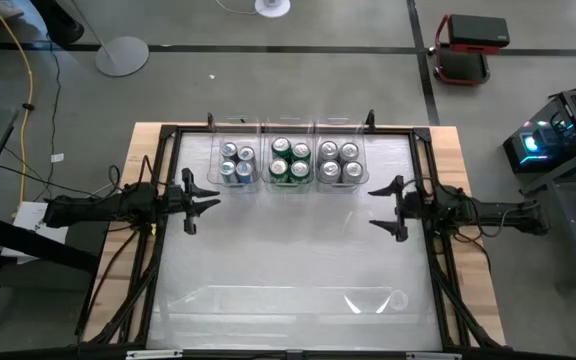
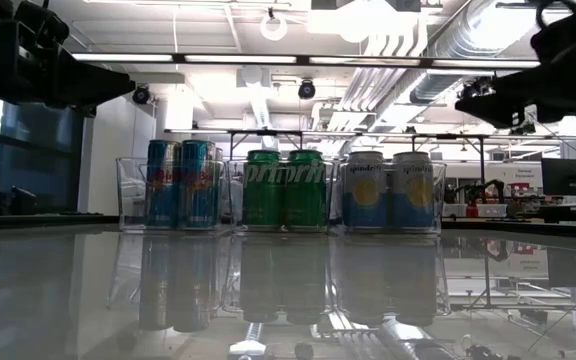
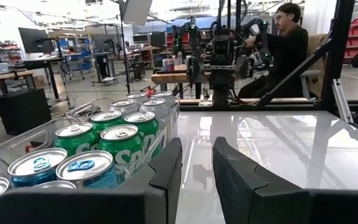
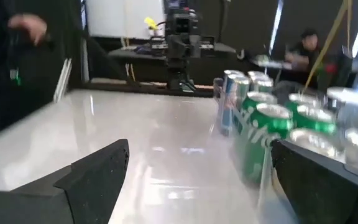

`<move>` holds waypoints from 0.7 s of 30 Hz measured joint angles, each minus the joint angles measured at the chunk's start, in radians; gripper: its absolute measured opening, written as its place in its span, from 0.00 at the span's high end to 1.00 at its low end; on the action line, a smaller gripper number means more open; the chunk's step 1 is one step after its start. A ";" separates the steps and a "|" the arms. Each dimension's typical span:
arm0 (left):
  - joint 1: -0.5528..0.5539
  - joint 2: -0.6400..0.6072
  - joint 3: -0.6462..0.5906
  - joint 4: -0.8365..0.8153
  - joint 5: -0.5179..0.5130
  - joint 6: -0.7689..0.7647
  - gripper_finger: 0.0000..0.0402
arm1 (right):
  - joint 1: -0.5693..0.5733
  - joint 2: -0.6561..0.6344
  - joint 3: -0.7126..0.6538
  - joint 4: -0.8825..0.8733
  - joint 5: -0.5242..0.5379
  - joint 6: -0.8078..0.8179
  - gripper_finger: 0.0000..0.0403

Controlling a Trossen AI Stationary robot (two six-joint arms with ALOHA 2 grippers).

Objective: Sort soda cans
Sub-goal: Return to Home Position

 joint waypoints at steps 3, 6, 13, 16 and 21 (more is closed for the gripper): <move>0.000 0.000 0.000 0.000 0.000 0.000 0.81 | 0.000 0.000 0.000 0.004 -0.034 -0.154 0.06; 0.000 0.000 0.000 0.000 0.000 0.000 0.81 | 0.001 -0.005 0.002 0.004 -0.077 -0.224 0.06; -0.012 0.000 0.000 0.000 0.000 0.000 0.81 | 0.000 -0.014 0.073 -0.226 -0.059 0.092 0.14; -0.016 0.000 0.000 0.000 0.000 0.000 0.81 | 0.001 -0.014 0.094 -0.321 -0.087 0.137 0.28; -0.016 0.000 0.000 0.000 0.000 0.000 0.81 | 0.001 -0.013 0.104 -0.374 -0.092 0.125 0.62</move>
